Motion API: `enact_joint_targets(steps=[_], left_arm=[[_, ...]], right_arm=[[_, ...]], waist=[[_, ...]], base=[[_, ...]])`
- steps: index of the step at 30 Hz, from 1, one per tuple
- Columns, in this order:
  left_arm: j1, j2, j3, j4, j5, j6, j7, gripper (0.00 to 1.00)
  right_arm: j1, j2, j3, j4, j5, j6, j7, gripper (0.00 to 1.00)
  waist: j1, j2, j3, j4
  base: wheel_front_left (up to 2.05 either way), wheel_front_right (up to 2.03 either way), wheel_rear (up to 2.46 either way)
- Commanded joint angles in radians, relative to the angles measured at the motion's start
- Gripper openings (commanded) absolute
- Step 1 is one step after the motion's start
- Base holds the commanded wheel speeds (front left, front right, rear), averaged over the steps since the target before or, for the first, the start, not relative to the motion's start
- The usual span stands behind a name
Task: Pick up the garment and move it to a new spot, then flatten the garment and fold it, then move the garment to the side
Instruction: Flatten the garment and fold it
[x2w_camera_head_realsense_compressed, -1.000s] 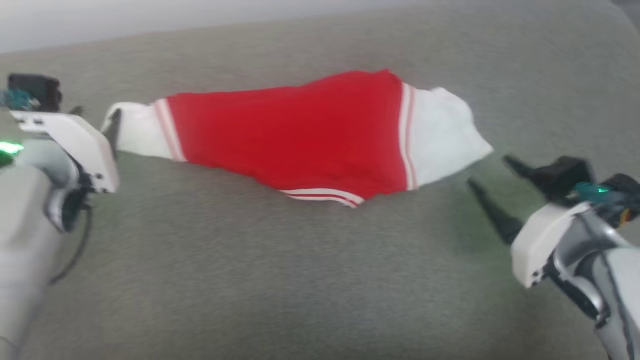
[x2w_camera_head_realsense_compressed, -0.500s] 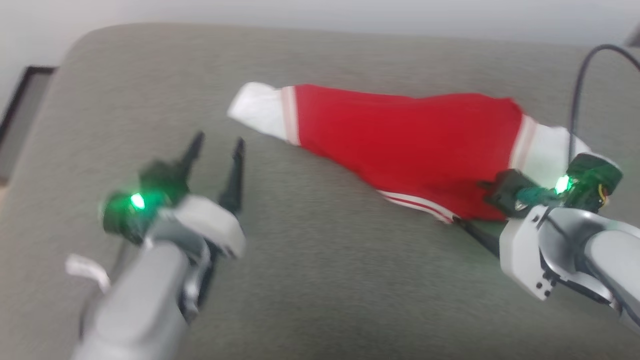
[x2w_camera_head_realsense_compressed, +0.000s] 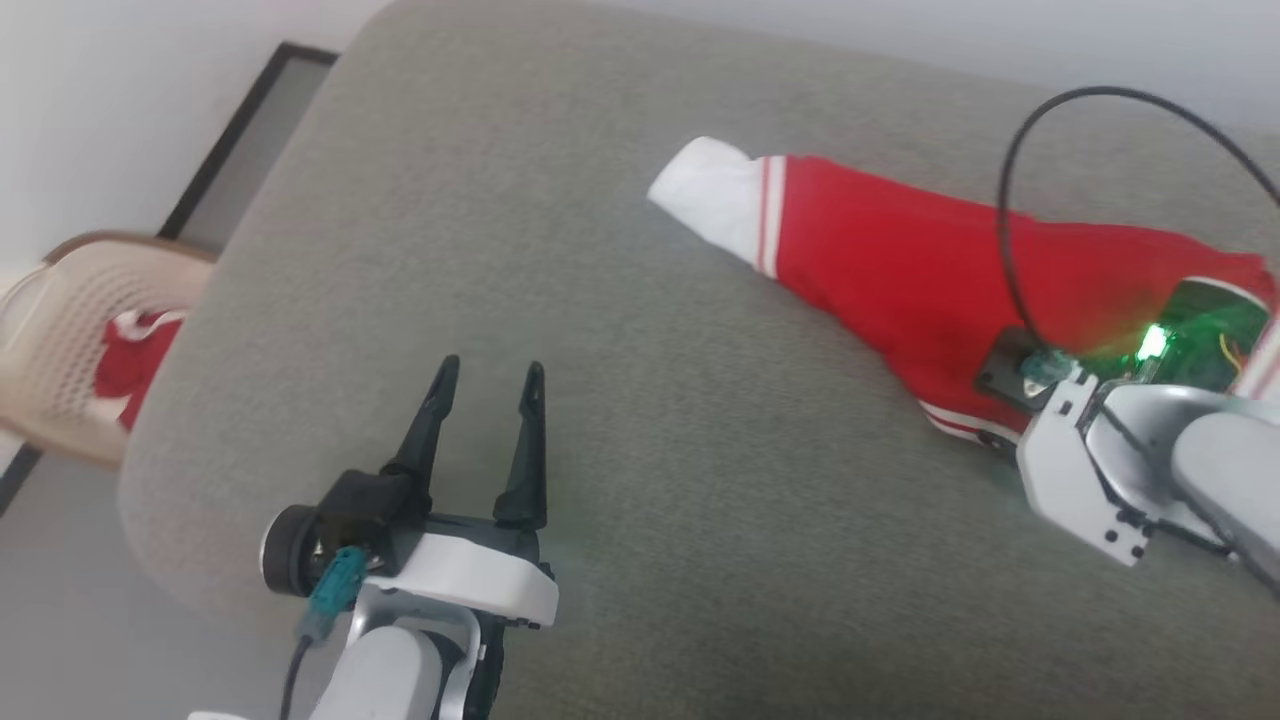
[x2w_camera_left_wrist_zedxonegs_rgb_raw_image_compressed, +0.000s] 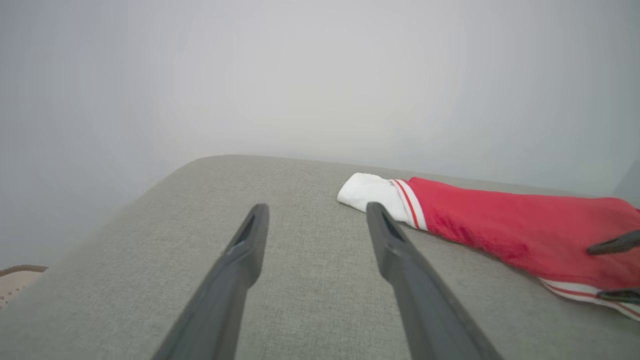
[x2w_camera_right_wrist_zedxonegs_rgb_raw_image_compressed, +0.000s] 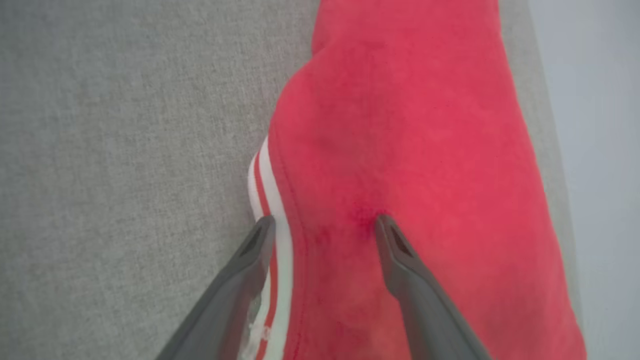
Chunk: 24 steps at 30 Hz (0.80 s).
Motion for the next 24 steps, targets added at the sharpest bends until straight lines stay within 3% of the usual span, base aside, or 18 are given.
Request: enact_joint_targets(steps=[1,2,4,5,6,16,24], left_arm=[[0.018,-0.022,0.028,-0.016,0.009,-0.025,-0.005,1.0],[0.024,-0.029,0.039,-0.017,0.014,-0.037,-0.005,1.0],[0.033,-0.043,0.06,-0.019,0.025,-0.054,-0.005,1.0],[0.037,-0.046,0.067,-0.019,0.03,-0.063,-0.005,1.0],[0.037,-0.049,0.076,-0.02,0.035,-0.071,-0.005,1.0],[0.055,-0.062,0.123,-0.036,0.027,-0.102,-0.005,1.0],[0.074,-0.062,0.134,-0.048,0.028,-0.107,-0.005,1.0]], right_arm=[[0.03,0.014,0.005,0.012,-0.028,-0.002,0.04,1.0],[0.048,0.011,0.005,0.009,-0.048,-0.002,0.059,0.99],[0.071,0.006,0.009,0.008,-0.07,-0.001,0.093,0.47],[0.081,0.005,0.01,0.003,-0.089,-0.001,0.101,0.31],[0.081,0.002,0.01,0.003,-0.092,-0.002,0.103,0.0],[0.008,-0.019,0.005,0.082,-0.016,-0.002,0.009,0.0],[0.03,-0.076,-0.013,0.135,0.117,-0.002,-0.086,0.0]], waist=[[0.0,0.0,0.024,0.035],[0.0,0.0,0.028,0.044],[0.0,0.0,0.033,0.054],[0.0,0.0,0.034,0.057],[0.0,0.0,0.036,0.057],[0.0,0.0,0.02,0.015],[0.0,0.0,-0.001,-0.049]], base=[[0.0,0.0,0.0],[0.0,0.0,0.0],[0.0,0.0,0.0],[0.0,0.0,0.0],[0.0,0.0,0.0],[0.0,0.0,0.0],[0.0,0.0,0.0]])
